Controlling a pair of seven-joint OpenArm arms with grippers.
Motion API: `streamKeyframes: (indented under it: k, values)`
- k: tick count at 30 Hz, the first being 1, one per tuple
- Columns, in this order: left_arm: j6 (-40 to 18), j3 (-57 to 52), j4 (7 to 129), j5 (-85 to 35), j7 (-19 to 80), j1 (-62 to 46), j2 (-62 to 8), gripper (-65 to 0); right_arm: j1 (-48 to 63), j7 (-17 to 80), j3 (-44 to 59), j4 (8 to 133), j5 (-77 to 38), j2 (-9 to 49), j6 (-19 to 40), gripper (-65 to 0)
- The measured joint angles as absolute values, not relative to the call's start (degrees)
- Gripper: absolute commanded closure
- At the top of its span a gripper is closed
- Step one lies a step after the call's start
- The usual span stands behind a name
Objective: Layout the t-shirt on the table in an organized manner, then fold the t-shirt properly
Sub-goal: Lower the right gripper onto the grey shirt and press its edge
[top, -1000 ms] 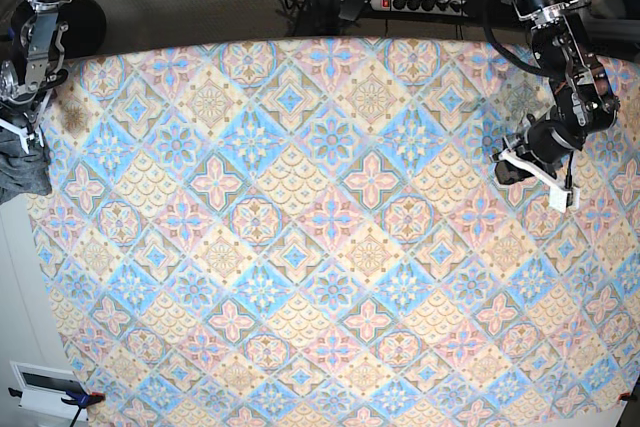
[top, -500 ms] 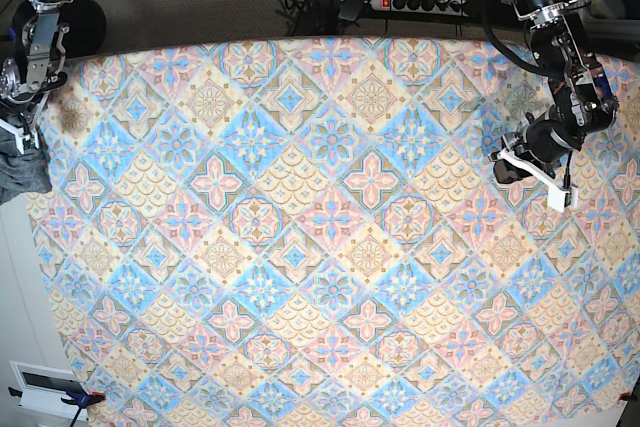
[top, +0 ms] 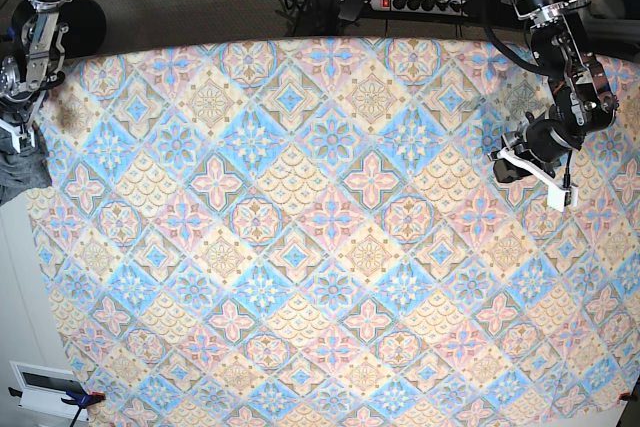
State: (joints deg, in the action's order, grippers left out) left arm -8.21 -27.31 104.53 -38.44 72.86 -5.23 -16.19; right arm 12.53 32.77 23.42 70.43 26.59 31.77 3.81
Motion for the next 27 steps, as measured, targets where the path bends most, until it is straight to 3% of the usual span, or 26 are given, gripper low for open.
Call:
streamKeyframes:
  k: [7,27]
  values:
    - [-8.19,-27.31,104.53,-38.41,72.88,-5.23,-16.19,-9.3,12.69,33.36,23.31,68.82,26.59,31.75,4.05,-7.9]
    - [-8.19,-27.33,104.53,-38.04,72.88,-5.26,-16.21,-9.2,8.21,34.17,8.75,71.44,29.34,25.67,1.21,-7.4]
